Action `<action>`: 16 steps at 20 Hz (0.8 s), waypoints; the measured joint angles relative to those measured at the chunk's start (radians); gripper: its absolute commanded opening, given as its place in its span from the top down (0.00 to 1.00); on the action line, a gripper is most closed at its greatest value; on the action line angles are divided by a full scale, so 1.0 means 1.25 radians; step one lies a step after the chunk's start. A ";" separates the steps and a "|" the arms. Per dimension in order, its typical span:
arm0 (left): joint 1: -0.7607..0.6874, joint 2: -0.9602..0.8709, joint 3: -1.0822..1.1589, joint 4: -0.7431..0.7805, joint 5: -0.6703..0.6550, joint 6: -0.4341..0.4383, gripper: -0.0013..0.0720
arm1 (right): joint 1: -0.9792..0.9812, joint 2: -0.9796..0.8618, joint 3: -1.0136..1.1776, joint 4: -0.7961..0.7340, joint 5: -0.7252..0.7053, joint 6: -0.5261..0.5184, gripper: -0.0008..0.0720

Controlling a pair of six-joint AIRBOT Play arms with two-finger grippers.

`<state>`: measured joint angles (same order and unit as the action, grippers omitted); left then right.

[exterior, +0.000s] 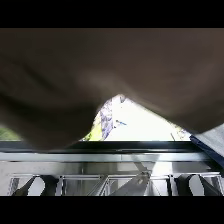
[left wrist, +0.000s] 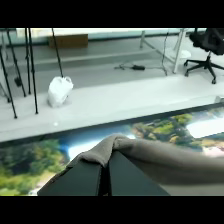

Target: Fold the shirts.

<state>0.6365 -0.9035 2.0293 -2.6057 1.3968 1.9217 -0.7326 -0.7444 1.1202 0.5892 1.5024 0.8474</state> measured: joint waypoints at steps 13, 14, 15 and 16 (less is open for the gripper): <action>-0.244 -0.163 -0.075 0.114 0.073 -0.018 0.95 | 0.099 -0.036 0.027 -0.529 -0.125 0.207 0.97; -0.237 -0.194 -0.080 0.122 0.072 -0.018 0.95 | 0.099 -0.065 0.024 -0.565 -0.153 0.211 0.97; -0.234 -0.227 -0.083 0.125 0.066 -0.018 0.95 | 0.101 -0.100 0.023 -0.591 -0.174 0.215 0.97; -0.235 -0.263 -0.085 0.125 0.059 -0.016 0.95 | 0.107 -0.144 0.022 -0.612 -0.192 0.215 0.97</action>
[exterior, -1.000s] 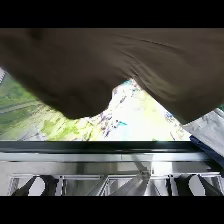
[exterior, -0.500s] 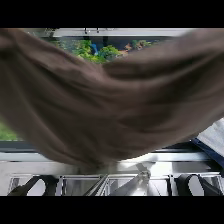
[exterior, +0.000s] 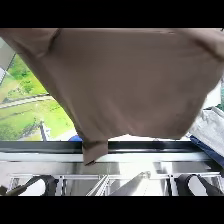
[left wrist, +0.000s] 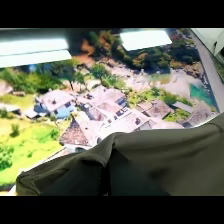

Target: Fold the shirts.

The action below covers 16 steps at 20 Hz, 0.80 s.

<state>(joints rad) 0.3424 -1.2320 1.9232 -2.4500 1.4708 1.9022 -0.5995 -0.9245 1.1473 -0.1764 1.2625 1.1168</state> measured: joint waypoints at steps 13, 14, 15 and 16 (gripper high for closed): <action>-0.040 -0.230 0.041 -0.097 0.032 0.071 0.95 | 0.144 -0.324 -0.002 0.250 0.064 -0.241 0.97; -0.037 -0.191 0.018 -0.120 0.067 0.075 0.95 | 0.146 -0.285 -0.002 0.267 0.088 -0.251 0.97; -0.038 -0.143 -0.008 -0.144 0.102 0.081 0.95 | 0.147 -0.238 -0.002 0.276 0.100 -0.260 0.97; -0.040 -0.081 -0.034 -0.174 0.136 0.096 0.95 | 0.148 -0.176 -0.002 0.284 0.108 -0.266 0.97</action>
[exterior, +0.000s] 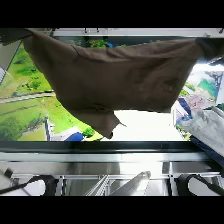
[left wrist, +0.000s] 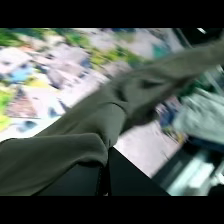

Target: Fold the shirts.

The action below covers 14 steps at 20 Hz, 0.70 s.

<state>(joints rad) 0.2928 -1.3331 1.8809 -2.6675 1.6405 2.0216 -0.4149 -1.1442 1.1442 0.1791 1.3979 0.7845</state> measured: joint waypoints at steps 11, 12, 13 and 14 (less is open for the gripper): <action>0.175 0.280 0.156 -0.061 0.060 0.055 0.95 | -0.076 0.492 0.014 -0.105 -0.301 0.055 0.97; 0.178 0.247 0.146 -0.063 0.055 0.038 0.95 | -0.078 0.462 0.014 -0.126 -0.313 0.073 0.97; 0.174 0.203 0.125 -0.065 0.052 0.021 0.95 | -0.076 0.419 0.014 -0.148 -0.318 0.093 0.97; 0.163 0.157 0.104 -0.063 0.052 0.009 0.95 | -0.069 0.371 0.014 -0.163 -0.318 0.107 0.97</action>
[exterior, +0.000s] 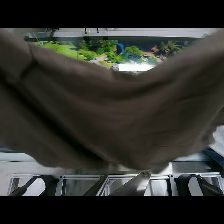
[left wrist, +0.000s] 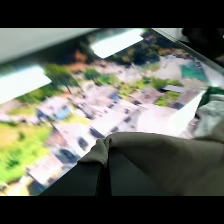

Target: Fold the shirts.

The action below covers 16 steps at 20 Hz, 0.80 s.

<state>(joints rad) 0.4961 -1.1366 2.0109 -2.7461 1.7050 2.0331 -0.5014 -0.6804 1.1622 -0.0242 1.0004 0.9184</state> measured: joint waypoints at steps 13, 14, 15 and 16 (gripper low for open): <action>-0.273 -0.692 0.027 0.117 -0.071 -0.048 0.98 | 0.189 -0.757 0.002 0.033 -0.087 0.004 0.97; -0.277 -0.711 0.030 0.127 -0.080 -0.048 0.98 | 0.189 -0.784 0.005 0.051 -0.097 -0.008 0.97; -0.281 -0.724 0.033 0.141 -0.093 -0.049 0.98 | 0.188 -0.804 0.009 0.063 -0.106 -0.018 0.97; -0.285 -0.733 0.035 0.152 -0.108 -0.050 0.98 | 0.185 -0.821 0.015 0.071 -0.113 -0.024 0.97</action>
<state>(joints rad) 0.1402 -2.0525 2.0548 -2.5565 1.5700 1.9705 -0.2703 -1.7065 1.1805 0.0647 0.8589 0.8879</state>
